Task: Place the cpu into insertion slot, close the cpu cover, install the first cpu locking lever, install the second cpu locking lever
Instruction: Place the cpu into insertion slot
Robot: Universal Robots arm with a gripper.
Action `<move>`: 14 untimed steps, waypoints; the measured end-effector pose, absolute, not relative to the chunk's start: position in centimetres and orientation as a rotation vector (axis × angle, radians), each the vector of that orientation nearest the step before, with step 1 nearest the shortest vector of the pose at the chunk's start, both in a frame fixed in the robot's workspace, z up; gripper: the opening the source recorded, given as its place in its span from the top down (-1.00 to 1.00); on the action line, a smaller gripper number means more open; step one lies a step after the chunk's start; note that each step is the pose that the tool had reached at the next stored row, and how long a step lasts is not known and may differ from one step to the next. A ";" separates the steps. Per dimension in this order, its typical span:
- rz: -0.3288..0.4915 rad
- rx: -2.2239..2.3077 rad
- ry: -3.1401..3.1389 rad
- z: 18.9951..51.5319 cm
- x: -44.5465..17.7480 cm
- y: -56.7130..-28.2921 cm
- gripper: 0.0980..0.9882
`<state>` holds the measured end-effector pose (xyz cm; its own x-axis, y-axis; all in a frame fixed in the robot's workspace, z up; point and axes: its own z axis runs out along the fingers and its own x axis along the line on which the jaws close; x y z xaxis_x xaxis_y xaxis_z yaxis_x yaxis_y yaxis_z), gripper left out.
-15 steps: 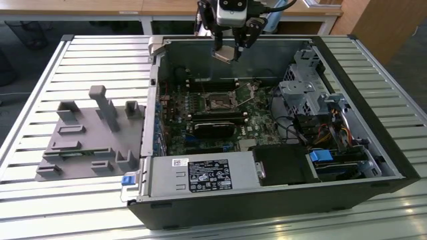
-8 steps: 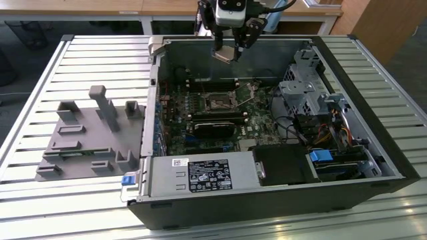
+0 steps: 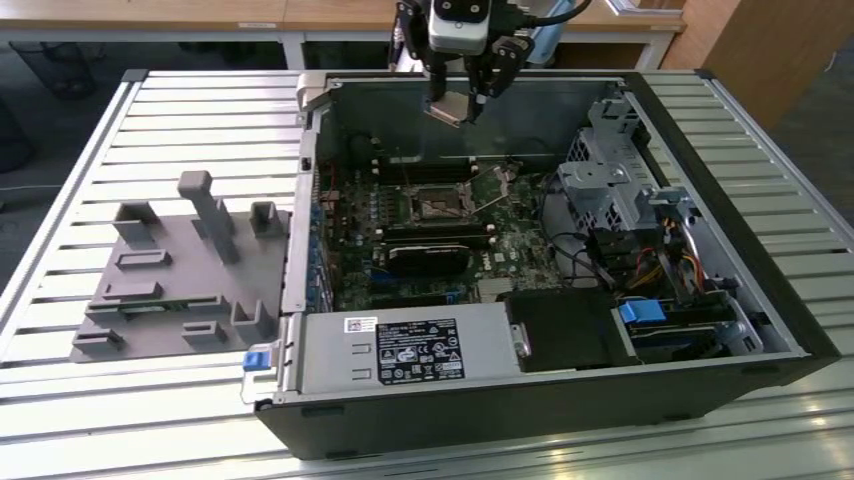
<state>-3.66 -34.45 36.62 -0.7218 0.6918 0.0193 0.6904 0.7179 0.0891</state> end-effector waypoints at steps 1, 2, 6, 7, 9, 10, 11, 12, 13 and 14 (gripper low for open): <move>0.140 1.169 2.896 36.6 -3.7 -34.4 0.04; 0.141 1.173 2.894 36.6 -3.7 -34.4 0.04; 0.140 1.188 2.887 36.6 -3.7 -34.4 0.04; 0.140 1.192 2.886 36.6 -3.7 -34.4 0.04; 0.140 1.201 2.882 36.6 -3.7 -34.4 0.04; 0.140 1.206 2.879 36.6 -3.7 -34.4 0.04; 0.140 1.211 2.877 36.6 -3.7 -34.4 0.04; 0.140 1.217 2.875 36.6 -3.7 -34.4 0.04; 0.140 1.222 2.872 36.5 -3.7 -34.4 0.04; 0.140 1.228 2.869 36.5 -3.7 -34.4 0.04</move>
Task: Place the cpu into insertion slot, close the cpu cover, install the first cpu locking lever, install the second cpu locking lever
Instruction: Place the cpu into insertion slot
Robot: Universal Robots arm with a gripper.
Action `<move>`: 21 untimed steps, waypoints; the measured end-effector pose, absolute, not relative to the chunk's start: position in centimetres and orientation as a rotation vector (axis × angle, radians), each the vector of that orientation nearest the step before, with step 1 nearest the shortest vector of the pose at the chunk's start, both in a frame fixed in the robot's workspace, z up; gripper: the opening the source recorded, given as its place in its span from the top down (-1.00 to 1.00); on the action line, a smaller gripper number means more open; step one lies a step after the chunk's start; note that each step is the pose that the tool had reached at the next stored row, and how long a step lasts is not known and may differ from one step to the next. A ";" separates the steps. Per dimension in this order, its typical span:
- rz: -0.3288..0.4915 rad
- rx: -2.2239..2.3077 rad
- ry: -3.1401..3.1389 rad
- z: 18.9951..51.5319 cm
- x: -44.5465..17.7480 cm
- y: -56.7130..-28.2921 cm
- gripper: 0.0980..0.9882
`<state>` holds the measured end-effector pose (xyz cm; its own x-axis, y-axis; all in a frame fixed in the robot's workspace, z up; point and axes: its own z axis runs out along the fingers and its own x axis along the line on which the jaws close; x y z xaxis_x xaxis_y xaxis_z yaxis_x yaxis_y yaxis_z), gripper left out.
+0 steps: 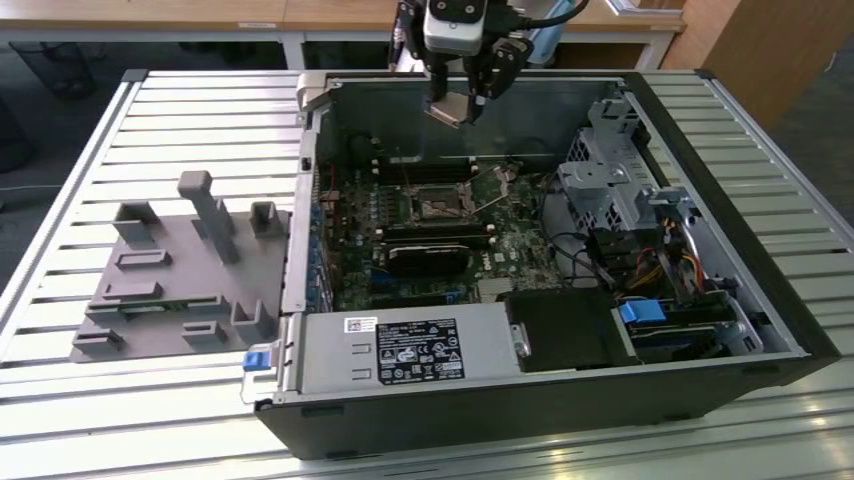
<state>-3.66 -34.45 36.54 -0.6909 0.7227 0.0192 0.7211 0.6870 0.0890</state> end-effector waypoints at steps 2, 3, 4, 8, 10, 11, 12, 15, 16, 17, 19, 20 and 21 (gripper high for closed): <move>0.140 1.239 2.864 36.5 -3.7 -34.4 0.04; 0.140 1.244 2.862 36.5 -3.7 -34.4 0.04; 0.140 1.249 2.859 36.5 -3.7 -34.4 0.04; 0.140 1.271 2.849 36.5 -3.7 -34.4 0.04; 0.139 1.287 2.841 36.5 -3.7 -34.4 0.04; 0.139 1.292 2.839 36.5 -3.7 -34.4 0.04; 0.139 1.297 2.837 36.5 -3.7 -34.4 0.04; 0.139 1.311 2.830 36.4 -3.7 -34.4 0.04; 0.139 1.316 2.827 36.4 -3.7 -34.4 0.04; 0.139 1.321 2.825 36.4 -3.7 -34.4 0.04; 0.139 1.330 2.820 36.4 -3.7 -34.4 0.04; 0.139 1.335 2.818 36.4 -3.7 -34.4 0.04; 0.139 1.339 2.815 36.4 -3.7 -34.4 0.04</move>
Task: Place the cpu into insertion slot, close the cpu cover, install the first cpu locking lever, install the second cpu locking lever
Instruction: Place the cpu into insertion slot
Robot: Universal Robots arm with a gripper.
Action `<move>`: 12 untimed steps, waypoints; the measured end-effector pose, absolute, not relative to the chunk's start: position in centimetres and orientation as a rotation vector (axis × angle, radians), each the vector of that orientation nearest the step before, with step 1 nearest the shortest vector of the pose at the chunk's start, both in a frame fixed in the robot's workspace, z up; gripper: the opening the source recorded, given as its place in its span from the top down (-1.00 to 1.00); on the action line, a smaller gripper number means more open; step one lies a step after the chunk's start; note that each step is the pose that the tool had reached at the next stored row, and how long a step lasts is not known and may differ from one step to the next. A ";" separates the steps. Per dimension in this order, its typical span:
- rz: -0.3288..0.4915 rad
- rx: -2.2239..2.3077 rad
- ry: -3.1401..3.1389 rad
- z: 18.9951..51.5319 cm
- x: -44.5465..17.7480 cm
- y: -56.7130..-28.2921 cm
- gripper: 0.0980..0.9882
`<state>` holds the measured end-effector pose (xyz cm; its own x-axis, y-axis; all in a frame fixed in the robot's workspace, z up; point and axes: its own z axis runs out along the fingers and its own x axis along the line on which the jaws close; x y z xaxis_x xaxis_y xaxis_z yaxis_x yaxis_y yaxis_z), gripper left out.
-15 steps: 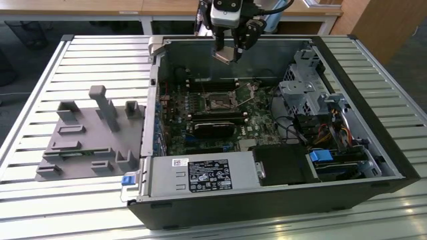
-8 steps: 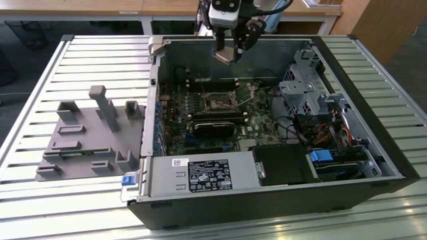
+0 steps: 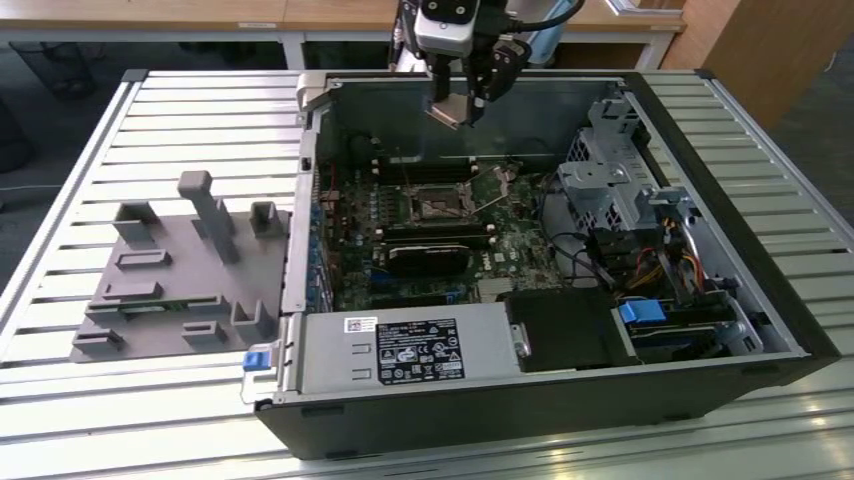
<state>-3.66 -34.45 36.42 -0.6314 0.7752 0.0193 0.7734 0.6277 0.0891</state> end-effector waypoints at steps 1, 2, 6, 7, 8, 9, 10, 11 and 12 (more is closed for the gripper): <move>0.139 1.344 2.813 36.4 -3.7 -34.4 0.04; 0.138 1.349 2.810 36.4 -3.7 -34.4 0.04; 0.138 1.367 2.801 36.4 -3.7 -34.4 0.04; 0.138 1.372 2.799 36.4 -3.7 -34.4 0.04; 0.138 1.376 2.796 36.4 -3.7 -34.4 0.04; 0.138 1.380 2.794 36.4 -3.7 -34.4 0.04; 0.138 1.385 2.792 36.4 -3.7 -34.4 0.04; 0.138 1.389 2.789 36.4 -3.7 -34.4 0.04; 0.138 1.393 2.787 36.4 -3.7 -34.4 0.04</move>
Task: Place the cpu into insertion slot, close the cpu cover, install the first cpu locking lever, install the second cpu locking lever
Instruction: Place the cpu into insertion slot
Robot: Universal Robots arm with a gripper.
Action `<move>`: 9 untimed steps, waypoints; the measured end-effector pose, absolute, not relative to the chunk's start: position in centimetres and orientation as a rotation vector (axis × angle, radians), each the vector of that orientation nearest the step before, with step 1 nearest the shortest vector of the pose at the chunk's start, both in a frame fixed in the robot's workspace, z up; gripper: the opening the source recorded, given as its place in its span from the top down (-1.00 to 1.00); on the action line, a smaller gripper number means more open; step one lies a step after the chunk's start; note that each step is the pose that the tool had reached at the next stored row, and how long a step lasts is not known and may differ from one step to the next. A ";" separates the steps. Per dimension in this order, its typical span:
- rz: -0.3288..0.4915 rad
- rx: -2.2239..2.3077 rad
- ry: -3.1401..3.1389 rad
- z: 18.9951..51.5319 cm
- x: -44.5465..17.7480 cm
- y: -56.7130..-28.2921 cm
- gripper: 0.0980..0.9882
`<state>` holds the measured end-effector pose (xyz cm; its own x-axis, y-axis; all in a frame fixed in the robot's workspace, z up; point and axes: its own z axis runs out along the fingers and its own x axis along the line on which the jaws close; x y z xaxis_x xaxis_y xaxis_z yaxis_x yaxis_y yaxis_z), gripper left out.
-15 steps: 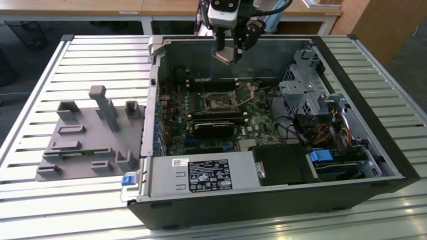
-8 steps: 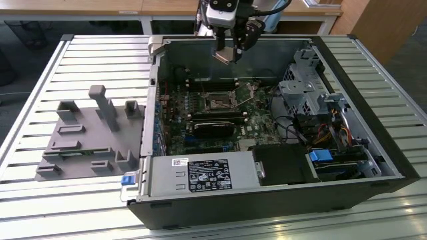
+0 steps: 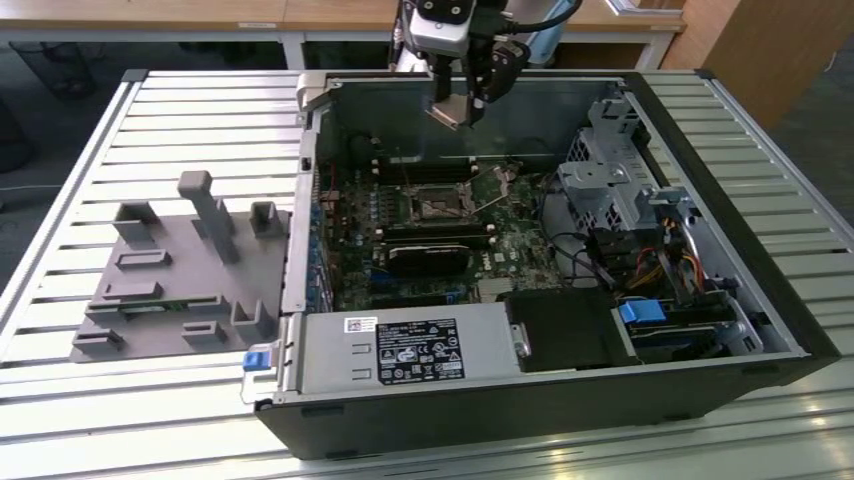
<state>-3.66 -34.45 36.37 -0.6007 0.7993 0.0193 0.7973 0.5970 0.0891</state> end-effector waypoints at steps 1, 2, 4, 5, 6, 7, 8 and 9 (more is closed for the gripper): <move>0.138 1.398 2.785 36.4 -3.7 -34.4 0.04; 0.138 1.402 2.782 36.4 -3.7 -34.4 0.04; 0.138 1.410 2.778 36.4 -3.7 -34.4 0.04; 0.138 1.414 2.776 36.3 -3.7 -34.4 0.04; 0.138 1.419 2.773 36.3 -3.7 -34.4 0.04; 0.137 1.423 2.771 36.3 -3.7 -34.4 0.04; 0.137 1.427 2.769 36.3 -3.7 -34.4 0.04; 0.137 1.431 2.766 36.3 -3.7 -34.4 0.04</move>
